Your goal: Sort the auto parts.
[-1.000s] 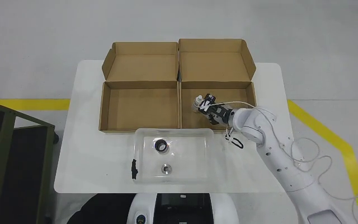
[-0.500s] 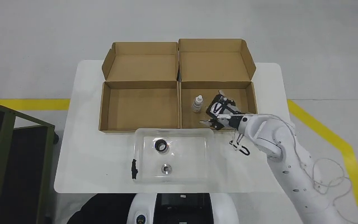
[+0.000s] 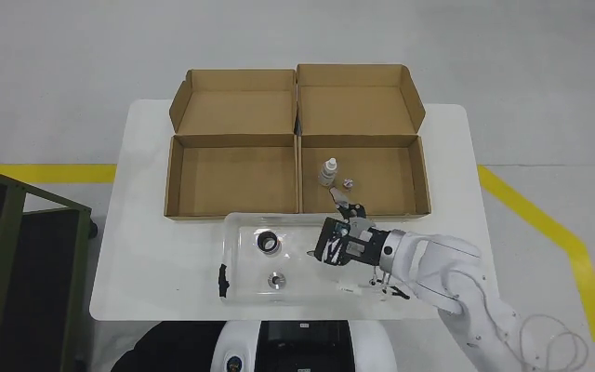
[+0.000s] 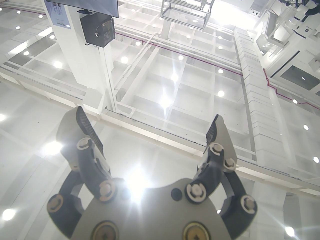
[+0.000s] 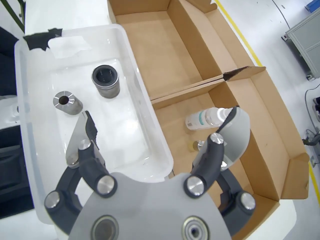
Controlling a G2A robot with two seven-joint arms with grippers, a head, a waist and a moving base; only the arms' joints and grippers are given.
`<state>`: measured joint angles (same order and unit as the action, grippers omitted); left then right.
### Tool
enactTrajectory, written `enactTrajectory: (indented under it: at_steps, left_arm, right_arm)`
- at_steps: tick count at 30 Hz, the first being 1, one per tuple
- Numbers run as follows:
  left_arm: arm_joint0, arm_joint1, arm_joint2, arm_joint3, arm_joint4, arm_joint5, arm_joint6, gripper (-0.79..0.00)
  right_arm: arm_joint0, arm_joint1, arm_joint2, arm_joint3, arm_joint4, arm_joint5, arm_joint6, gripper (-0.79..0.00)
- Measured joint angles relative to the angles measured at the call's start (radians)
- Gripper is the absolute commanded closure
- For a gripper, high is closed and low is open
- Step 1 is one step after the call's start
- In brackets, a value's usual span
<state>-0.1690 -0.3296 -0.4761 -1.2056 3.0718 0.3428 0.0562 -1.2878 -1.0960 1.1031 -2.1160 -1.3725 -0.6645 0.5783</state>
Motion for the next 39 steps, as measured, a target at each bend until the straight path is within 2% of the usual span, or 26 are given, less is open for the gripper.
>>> enactTrajectory:
  at_steps: [13, 21, 25, 26, 32, 39]
  left_arm:
    - [0.0, 0.0, 0.0, 0.0, 0.0, 0.0, 0.0, -0.785]
    - [0.0, 0.0, 0.0, 0.0, 0.0, 0.0, 0.0, -0.785]
    - [0.0, 0.0, 0.0, 0.0, 0.0, 0.0, 0.0, -0.785]
    - [0.0, 0.0, 0.0, 0.0, 0.0, 0.0, 0.0, -0.785]
    - [0.0, 0.0, 0.0, 0.0, 0.0, 0.0, 0.0, -0.785]
    - [0.0, 0.0, 0.0, 0.0, 0.0, 0.0, 0.0, -0.785]
  right_arm:
    - [0.065, -0.025, -0.17, 0.15, 0.019, -0.025, -0.026, -0.779]
    - [0.099, -0.039, -0.243, 0.204, -0.047, 0.003, 0.046, -0.763]
    - [0.109, -0.044, -0.27, 0.23, -0.046, -0.006, 0.049, -0.733]
    - [0.113, -0.047, -0.28, 0.237, -0.047, -0.009, 0.049, -0.693]
    - [0.142, -0.061, -0.328, 0.286, -0.041, -0.013, 0.048, -0.622]
    - [0.174, -0.075, -0.36, 0.334, -0.011, -0.029, 0.038, -0.493]
